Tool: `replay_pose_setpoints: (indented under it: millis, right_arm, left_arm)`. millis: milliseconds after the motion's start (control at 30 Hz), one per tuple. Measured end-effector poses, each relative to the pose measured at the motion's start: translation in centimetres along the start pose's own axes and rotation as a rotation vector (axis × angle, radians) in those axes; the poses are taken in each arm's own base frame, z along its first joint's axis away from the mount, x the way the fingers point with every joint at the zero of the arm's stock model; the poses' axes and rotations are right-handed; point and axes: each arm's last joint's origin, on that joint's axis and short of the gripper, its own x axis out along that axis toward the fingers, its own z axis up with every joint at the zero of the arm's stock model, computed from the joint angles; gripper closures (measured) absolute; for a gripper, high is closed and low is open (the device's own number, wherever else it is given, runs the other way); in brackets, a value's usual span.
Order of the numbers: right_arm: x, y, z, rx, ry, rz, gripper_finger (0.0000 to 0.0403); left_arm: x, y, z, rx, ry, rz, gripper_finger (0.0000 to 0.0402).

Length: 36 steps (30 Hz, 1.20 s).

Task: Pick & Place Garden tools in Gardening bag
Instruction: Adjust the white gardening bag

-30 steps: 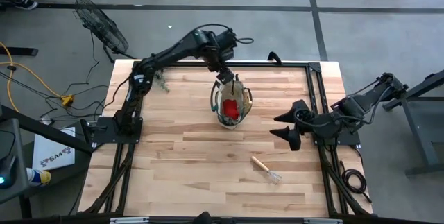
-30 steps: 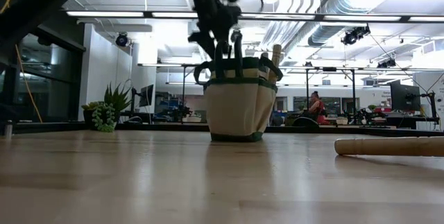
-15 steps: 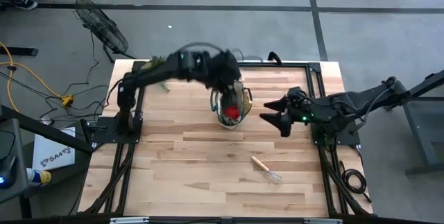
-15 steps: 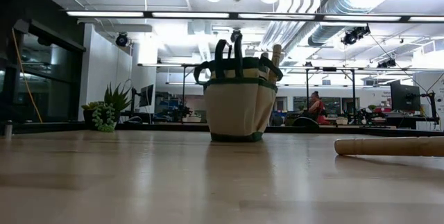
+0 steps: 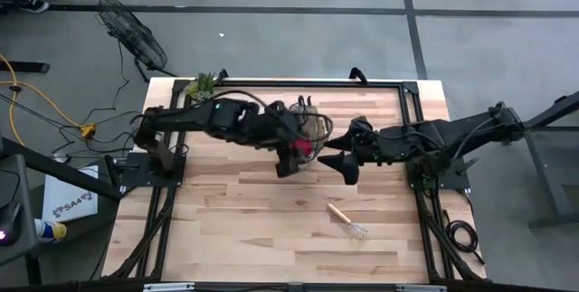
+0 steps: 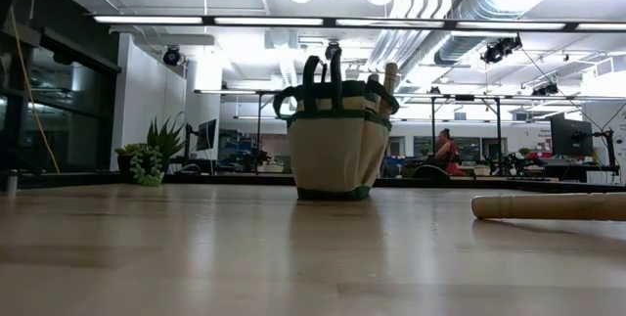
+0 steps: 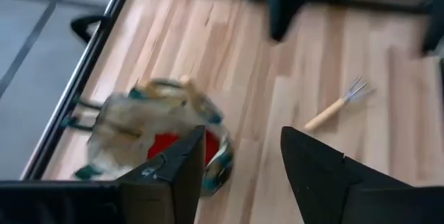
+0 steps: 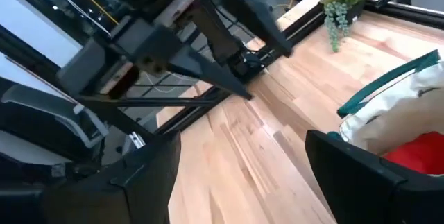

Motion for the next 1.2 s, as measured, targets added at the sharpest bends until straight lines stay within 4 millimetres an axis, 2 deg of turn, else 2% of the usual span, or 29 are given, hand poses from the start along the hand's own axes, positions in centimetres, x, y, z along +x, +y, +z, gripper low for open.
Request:
replay_pose_setpoints:
  millis: [67,167,267,367,533,633,767,1000,1200]
  right_arm:
    - [-0.4,0.3,0.5,-0.021,-0.005,-0.018,0.0101]
    - [-0.8,0.4,1.2,-0.021,-0.038,-0.061,0.0101]
    - [-1.1,0.0,1.3,0.02,-0.021,-0.117,0.0101]
    - [-0.9,-0.6,1.1,0.124,0.003,-0.171,0.0101]
    - [0.9,-1.5,-0.2,0.331,0.055,-0.287,0.0101]
    - [2.7,-2.1,-1.3,0.403,0.099,-0.364,0.0101]
    - [5.5,-2.9,-2.9,0.474,0.123,-0.465,0.0101]
    - [9.4,-5.0,-4.2,0.703,0.096,-0.599,0.0101]
    - [10.9,-6.6,-4.2,0.785,0.061,-0.662,0.0101]
  left_arm:
    - [-0.4,-0.5,-0.5,0.002,-0.036,-0.015,0.0225]
    - [0.2,-1.1,-2.1,-0.003,-0.065,-0.048,0.0227]
    - [0.9,-0.7,-4.7,-0.045,-0.101,-0.085,0.0227]
    - [0.8,0.2,-7.6,-0.117,-0.2,-0.149,0.0227]
    - [-0.9,2.1,-12.8,-0.211,-0.428,-0.232,0.0227]
    - [-2.1,3.4,-15.9,-0.253,-0.527,-0.253,0.0227]
    - [-3.8,5.0,-19.1,-0.32,-0.622,-0.269,0.0227]
    - [-6.0,6.6,-22.1,-0.356,-0.699,-0.288,0.0227]
    - [-6.5,7.0,-22.9,-0.335,-0.676,-0.275,0.0227]
